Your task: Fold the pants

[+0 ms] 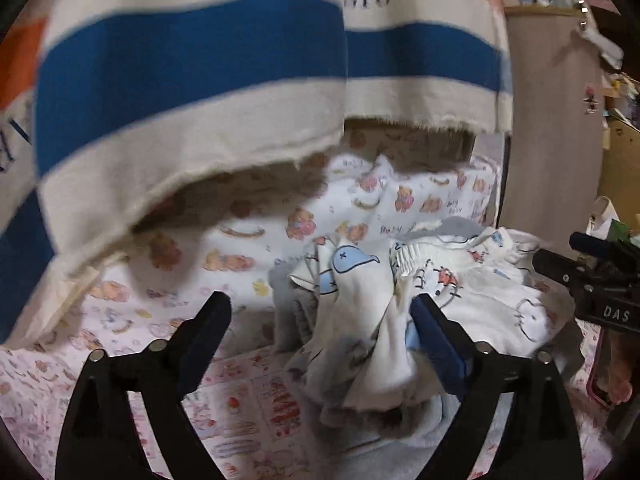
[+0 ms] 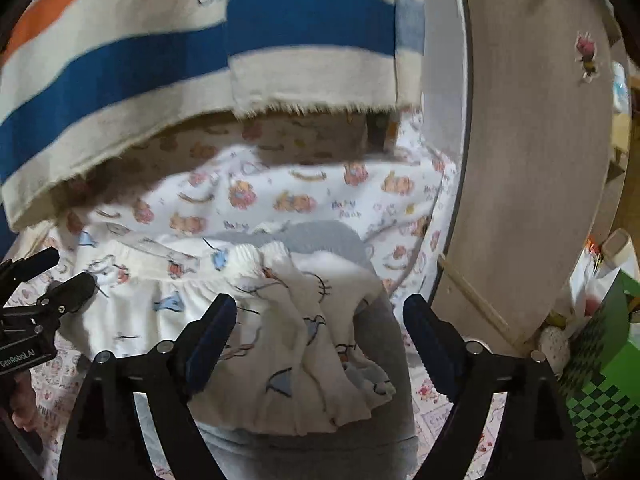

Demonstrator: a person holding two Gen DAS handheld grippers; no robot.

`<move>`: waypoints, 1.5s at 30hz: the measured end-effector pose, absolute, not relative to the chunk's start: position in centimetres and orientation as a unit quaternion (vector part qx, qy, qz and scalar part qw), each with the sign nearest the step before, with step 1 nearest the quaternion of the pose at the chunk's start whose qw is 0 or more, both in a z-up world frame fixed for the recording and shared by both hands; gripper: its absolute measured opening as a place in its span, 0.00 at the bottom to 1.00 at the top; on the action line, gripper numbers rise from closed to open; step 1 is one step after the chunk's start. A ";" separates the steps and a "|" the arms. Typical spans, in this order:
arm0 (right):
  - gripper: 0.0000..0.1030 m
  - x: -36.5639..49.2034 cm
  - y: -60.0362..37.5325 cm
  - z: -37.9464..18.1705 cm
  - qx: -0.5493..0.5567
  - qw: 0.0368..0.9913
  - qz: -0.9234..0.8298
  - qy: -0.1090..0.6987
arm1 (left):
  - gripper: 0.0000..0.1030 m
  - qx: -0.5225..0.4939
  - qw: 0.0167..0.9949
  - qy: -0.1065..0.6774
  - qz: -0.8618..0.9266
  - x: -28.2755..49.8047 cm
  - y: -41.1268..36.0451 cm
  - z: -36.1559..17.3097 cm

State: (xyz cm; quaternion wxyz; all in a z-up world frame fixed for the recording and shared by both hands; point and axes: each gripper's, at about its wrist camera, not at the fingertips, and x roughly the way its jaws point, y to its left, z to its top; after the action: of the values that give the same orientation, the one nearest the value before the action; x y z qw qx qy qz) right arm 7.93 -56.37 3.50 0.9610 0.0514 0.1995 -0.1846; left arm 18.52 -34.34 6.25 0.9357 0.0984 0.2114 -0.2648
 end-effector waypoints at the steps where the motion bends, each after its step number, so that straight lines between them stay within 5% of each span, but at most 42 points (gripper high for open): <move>1: 0.86 7.5 -56.0 3.7 0.048 0.964 -0.181 0.190 | 0.98 0.100 0.939 0.199 -0.263 18.0 -34.0 6.5; 6: 1.00 4.8 -54.2 4.5 0.071 0.976 -0.157 0.131 | 1.00 0.099 0.950 0.144 -0.257 15.2 -30.9 7.7; 16: 1.00 1.1 -48.7 4.1 0.076 0.985 -0.138 0.070 | 1.00 0.077 0.955 0.114 -0.262 9.8 -24.7 8.2; 45: 1.00 2.8 -45.0 -0.8 0.026 0.982 -0.130 0.134 | 1.00 0.032 0.966 0.162 -0.199 10.9 -20.6 2.8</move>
State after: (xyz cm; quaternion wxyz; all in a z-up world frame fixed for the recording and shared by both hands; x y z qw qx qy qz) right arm 2.85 -45.01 -0.78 0.9821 0.0259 0.1338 -0.1303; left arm 10.88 -20.56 2.84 0.9659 0.0324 0.1623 -0.1990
